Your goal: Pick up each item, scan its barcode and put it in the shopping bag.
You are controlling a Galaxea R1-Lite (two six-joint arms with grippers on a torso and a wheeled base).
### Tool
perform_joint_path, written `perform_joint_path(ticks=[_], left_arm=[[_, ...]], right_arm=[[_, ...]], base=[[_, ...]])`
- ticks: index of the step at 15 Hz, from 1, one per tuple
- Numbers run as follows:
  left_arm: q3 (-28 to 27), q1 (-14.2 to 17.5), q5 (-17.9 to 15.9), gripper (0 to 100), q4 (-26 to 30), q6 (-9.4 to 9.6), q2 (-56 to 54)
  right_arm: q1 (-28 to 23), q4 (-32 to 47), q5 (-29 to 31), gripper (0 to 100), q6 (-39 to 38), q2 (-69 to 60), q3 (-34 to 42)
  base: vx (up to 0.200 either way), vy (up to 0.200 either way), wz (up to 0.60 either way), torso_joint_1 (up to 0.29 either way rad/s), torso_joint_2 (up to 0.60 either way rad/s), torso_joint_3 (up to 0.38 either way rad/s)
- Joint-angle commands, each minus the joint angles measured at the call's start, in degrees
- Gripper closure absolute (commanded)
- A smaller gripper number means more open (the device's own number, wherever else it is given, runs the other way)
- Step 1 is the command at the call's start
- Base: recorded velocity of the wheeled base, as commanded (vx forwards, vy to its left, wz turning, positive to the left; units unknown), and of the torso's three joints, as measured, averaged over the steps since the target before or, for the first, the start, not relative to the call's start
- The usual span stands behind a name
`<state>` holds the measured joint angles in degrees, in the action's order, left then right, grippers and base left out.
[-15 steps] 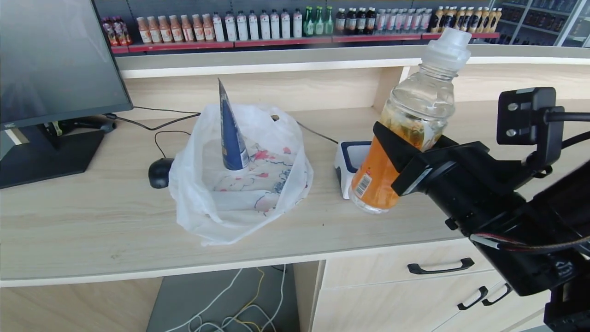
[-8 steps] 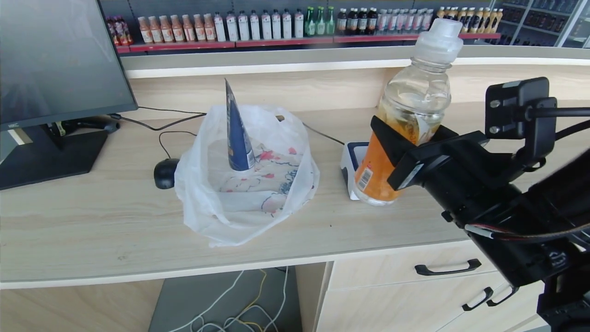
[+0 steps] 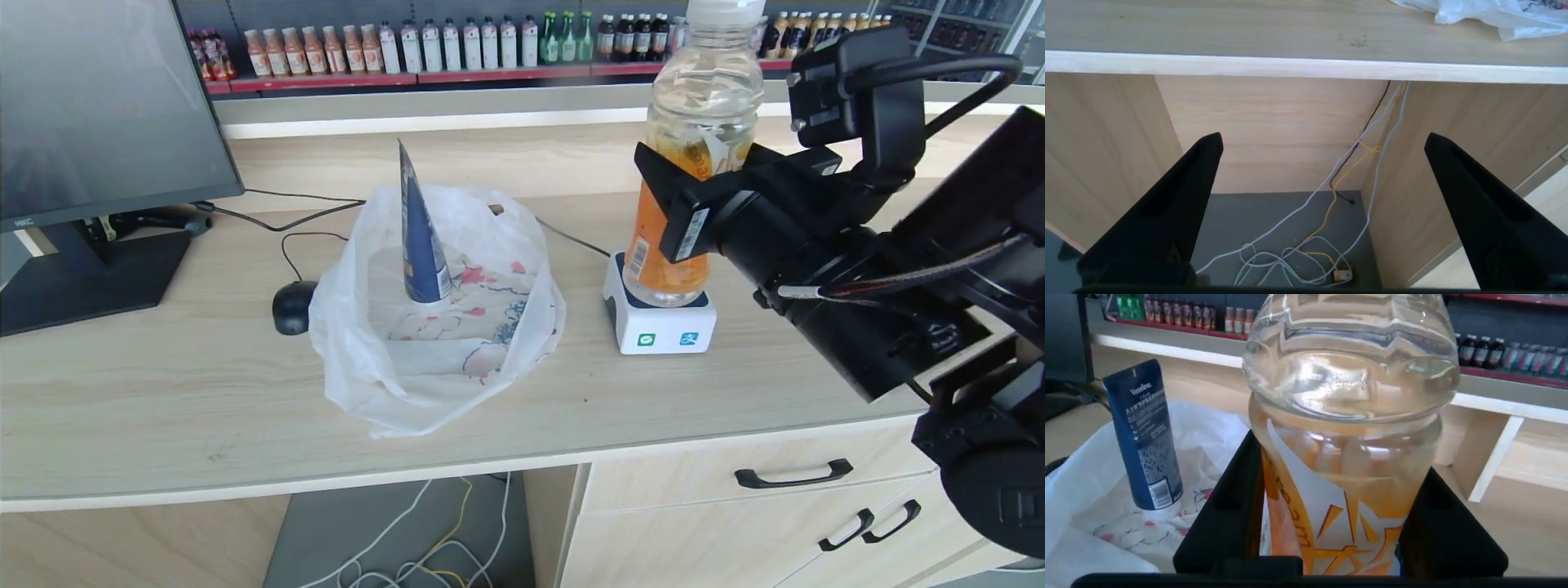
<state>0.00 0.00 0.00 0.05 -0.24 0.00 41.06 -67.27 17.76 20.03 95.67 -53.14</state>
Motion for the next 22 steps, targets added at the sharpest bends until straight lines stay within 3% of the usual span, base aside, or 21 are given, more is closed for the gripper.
perform_joint_path(ticks=[1, 6, 13, 22], left_arm=[[0.00, 0.00, 0.00, 0, -0.05, -0.02, 0.00], [0.00, 0.00, 0.00, 0, 0.04, -0.02, 0.00], [0.00, 0.00, 0.00, 0, 0.04, -0.02, 0.00], [0.00, 0.00, 0.00, 0, 0.04, -0.02, 0.00]], right_arm=[[-2.30, 2.23, -0.18, 100, 3.44, 1.18, -5.31], [-2.65, 4.87, -3.17, 100, 12.84, 2.24, -9.35], [-7.75, 6.45, -21.54, 100, 27.87, 3.47, -9.35], [-13.72, 6.45, -40.44, 100, 36.22, 4.08, -8.74]], base=[[0.000, 0.000, 0.00, 0.000, 0.00, 0.000], [0.000, 0.000, 0.00, 0.000, 0.00, 0.000], [0.000, 0.000, 0.00, 0.000, 0.00, 0.000], [0.000, 0.000, 0.00, 0.000, 0.00, 0.000]])
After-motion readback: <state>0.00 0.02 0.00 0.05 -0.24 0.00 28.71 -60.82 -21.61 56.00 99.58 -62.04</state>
